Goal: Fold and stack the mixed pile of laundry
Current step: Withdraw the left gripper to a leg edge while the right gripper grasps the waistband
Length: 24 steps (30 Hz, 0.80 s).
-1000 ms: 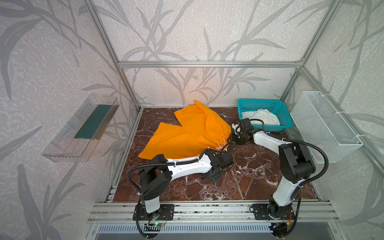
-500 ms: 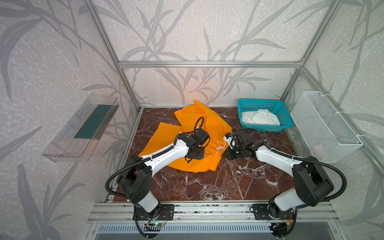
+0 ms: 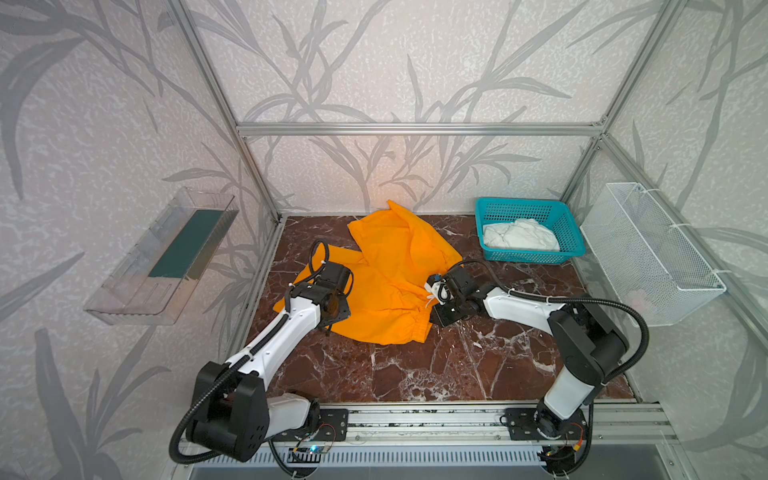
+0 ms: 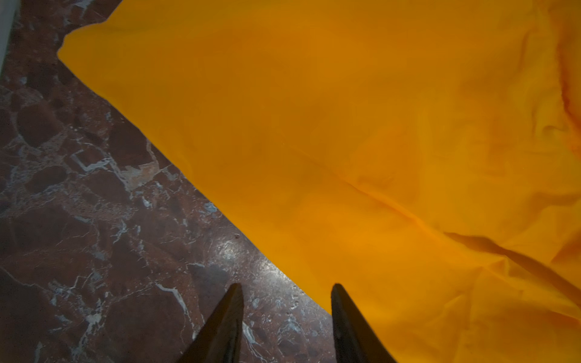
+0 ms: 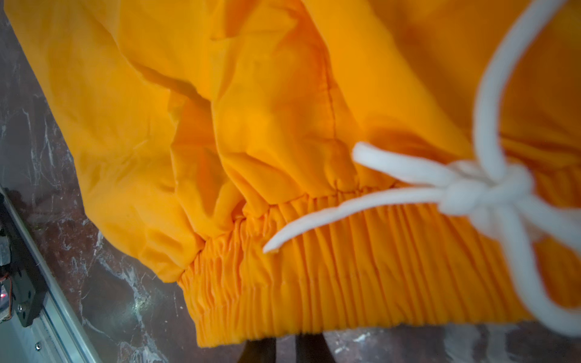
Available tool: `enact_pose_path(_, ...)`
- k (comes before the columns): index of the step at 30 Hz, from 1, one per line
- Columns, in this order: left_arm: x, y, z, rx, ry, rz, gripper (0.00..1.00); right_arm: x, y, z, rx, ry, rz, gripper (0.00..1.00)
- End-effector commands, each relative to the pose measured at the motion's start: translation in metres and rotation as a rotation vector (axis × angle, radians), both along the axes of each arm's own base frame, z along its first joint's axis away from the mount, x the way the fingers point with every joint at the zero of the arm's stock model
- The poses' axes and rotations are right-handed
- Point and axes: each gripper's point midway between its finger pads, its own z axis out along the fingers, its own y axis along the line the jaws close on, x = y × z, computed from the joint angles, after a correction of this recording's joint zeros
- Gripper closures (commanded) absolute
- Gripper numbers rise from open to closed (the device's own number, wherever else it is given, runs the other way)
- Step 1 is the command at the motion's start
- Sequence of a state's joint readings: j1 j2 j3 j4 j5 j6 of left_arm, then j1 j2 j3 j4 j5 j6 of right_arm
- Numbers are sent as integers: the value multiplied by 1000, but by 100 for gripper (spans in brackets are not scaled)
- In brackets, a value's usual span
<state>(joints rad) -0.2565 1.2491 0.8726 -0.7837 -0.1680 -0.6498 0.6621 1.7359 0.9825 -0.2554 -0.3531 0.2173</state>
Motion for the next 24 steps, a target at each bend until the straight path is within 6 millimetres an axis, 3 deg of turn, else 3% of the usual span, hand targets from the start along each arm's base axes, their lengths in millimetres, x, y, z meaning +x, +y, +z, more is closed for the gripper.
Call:
enact_pose_path(1, 4, 17, 11, 18, -55, 55, 54, -18, 5, -9, -37, 46, 72, 84)
enact_pose_path(11, 9, 38, 11, 41, -35, 99, 49, -54, 35, -26, 2, 145, 160, 83)
enact_pose_path(15, 18, 48, 16, 57, -43, 114, 49, -69, 42, -20, 59, 187, 198, 83)
enact_pose_path(19, 32, 58, 24, 68, -60, 124, 47, -77, 42, -2, 116, 179, 220, 82)
enact_pose_path(21, 39, 63, 27, 75, -64, 129, 46, -76, 41, 9, 133, 156, 213, 77)
enact_pose_path(24, 48, 73, 32, 85, -71, 147, 44, -73, 40, 25, 151, 117, 187, 60)
